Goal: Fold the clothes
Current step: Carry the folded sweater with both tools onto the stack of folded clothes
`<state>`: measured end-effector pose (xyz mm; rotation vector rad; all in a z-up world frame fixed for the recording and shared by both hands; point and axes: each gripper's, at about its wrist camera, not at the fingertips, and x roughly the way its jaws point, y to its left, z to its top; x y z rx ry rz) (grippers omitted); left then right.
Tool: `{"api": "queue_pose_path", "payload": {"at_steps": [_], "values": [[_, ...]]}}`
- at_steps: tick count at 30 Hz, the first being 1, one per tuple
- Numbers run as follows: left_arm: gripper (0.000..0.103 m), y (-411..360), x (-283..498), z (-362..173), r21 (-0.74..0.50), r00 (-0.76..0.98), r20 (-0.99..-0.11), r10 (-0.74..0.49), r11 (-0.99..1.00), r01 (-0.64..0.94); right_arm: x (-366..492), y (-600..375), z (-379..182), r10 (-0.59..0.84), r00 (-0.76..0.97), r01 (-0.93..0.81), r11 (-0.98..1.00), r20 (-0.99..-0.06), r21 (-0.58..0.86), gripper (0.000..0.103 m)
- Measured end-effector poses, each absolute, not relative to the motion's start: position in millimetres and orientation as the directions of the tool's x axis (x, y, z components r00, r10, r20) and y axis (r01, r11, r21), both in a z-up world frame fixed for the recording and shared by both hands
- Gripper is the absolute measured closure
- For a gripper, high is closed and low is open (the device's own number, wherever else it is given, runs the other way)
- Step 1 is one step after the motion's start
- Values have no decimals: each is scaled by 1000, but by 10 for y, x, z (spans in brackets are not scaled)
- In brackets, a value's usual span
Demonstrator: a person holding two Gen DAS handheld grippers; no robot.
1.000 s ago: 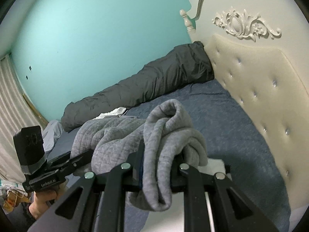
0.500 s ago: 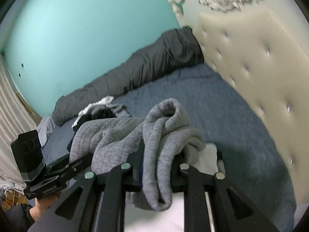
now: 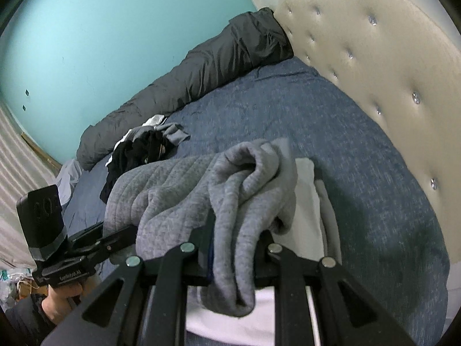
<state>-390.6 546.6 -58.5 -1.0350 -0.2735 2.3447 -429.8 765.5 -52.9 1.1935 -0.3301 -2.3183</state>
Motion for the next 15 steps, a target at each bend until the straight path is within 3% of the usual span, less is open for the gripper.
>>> {"api": "queue_pose_path", "payload": {"at_steps": [15], "values": [[55,5475,-3596,-902,-520,-423,-684,594,-804,-289,-4105,7714,-735,-505,-378,279,-861,-776,424,87]]}}
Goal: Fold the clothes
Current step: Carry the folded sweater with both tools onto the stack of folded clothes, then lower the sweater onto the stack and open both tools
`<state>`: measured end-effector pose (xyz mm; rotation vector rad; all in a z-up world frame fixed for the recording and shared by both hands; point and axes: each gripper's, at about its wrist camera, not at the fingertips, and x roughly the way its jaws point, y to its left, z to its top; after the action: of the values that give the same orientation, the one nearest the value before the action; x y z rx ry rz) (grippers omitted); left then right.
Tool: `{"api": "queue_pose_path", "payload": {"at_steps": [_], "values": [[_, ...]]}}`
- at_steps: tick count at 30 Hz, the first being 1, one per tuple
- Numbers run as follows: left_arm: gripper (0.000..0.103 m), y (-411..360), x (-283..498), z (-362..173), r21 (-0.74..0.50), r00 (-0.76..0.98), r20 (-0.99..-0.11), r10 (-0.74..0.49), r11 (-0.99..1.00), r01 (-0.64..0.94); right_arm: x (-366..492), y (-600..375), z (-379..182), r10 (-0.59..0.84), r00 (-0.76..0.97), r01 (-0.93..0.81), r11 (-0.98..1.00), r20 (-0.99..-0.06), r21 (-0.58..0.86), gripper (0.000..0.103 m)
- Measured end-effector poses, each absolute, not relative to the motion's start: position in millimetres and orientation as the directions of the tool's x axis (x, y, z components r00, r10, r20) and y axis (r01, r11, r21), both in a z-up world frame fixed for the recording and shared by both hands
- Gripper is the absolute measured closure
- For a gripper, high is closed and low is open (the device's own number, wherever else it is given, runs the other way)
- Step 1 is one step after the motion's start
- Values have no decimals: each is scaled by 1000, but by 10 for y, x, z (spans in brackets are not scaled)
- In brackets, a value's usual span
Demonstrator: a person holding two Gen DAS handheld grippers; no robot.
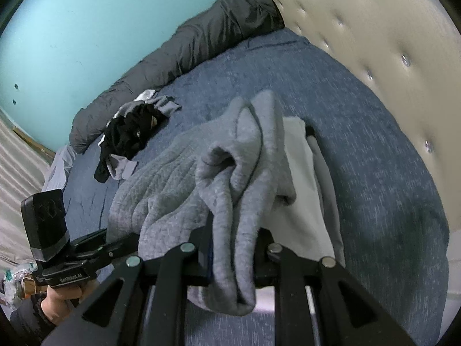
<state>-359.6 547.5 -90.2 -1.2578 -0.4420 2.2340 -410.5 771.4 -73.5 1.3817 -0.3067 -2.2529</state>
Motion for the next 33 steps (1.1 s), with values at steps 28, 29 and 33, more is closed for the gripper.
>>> {"api": "queue_pose_path", "payload": {"at_steps": [28,29,33], "values": [[47,5241,-3369,-504,-329,-549,-696,463,-885,-330,-3863,8179,-711,-458,-535,194,-885,-710,424,66],[47,5284,-3403,-491,-321,-547,-696,465,-883,-342,-3859,8118,-630,-468,-550,225,-881,-692,416,66],[47,5478,-3480,-543,-286,-531,-706,468,-875,-392,-3933,7807,-503,-495,-542,338,-868,-679,363,81]]}}
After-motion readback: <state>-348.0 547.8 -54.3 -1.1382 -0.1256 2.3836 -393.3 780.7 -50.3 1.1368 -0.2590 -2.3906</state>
